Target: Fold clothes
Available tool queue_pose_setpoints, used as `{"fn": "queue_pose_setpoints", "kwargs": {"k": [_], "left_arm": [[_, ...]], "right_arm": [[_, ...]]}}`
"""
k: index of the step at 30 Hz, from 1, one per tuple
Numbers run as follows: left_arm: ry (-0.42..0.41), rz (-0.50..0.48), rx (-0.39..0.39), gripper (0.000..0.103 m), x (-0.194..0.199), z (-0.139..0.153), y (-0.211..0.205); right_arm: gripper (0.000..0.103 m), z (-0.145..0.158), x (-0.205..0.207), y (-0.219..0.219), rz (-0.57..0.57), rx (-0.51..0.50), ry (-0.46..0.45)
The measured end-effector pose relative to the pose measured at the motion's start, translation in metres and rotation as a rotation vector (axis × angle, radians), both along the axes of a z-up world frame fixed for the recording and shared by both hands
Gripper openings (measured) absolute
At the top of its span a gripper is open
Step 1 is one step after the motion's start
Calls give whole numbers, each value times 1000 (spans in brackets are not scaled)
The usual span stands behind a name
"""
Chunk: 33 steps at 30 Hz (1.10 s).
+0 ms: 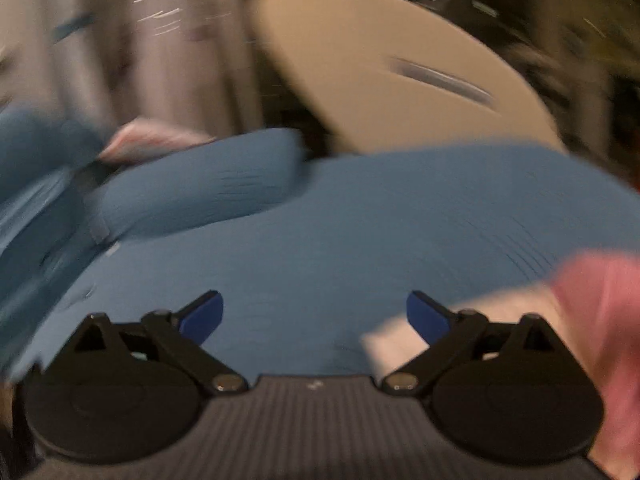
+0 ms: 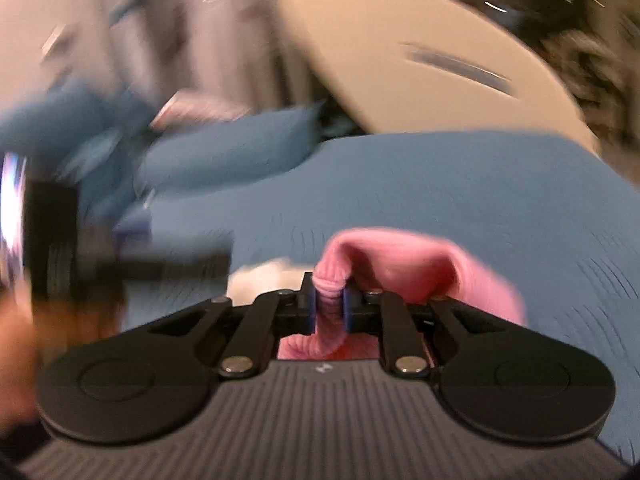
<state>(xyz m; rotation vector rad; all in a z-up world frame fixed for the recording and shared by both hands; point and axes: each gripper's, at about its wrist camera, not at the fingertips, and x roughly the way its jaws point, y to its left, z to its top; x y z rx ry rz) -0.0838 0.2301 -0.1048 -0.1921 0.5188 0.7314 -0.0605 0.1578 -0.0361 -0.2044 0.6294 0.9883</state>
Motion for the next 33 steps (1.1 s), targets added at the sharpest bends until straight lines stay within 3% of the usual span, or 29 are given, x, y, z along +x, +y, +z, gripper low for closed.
{"fn": "queue_pose_setpoints", "kwargs": {"k": [3,4,5,9,13,15,17,20,23,25,27,29,32,33], "left_arm": [[16,-44,-147,100,5,-10,12],[30,-59,-166,100,8,-13,12],[46,-73,-145,101,11,-14,7],[83,-113,-32,102,26,-17,-13],[62,-82,1,103,36,-18,-15],[32,-51,18,103,30,-11,-17],[-14,-16,56,103,20,-2,-21],[-134,8,171,103,0,14,-32],[-187,-133,186,103,-5,17,-49],[-121,-266,155,103,2,9,-63],[34,-359,189,103,17,-8,-82],[190,-373,247,103,30,-26,-94],[383,-341,238,103,48,-52,-93],[401,-321,211,103,50,-55,-88]], "right_arm": [[21,-27,-28,12,107,-60,70],[29,-29,-34,7,116,-56,66],[38,-28,-41,-2,126,-58,35],[57,-5,-60,-39,98,-48,-152],[78,14,-70,-70,-4,-18,-394],[80,3,-64,-68,5,-123,-449],[79,-9,-54,-66,-25,-210,-382],[79,-20,-44,-65,-13,-222,-195],[81,-22,-57,-60,91,-210,-210],[81,-20,-60,-61,115,-194,-218],[81,-18,-61,-64,123,-172,-215],[79,-13,-63,-70,108,-138,-223],[79,0,-65,-86,35,-59,-257],[79,2,-63,-89,13,-31,-264]]}}
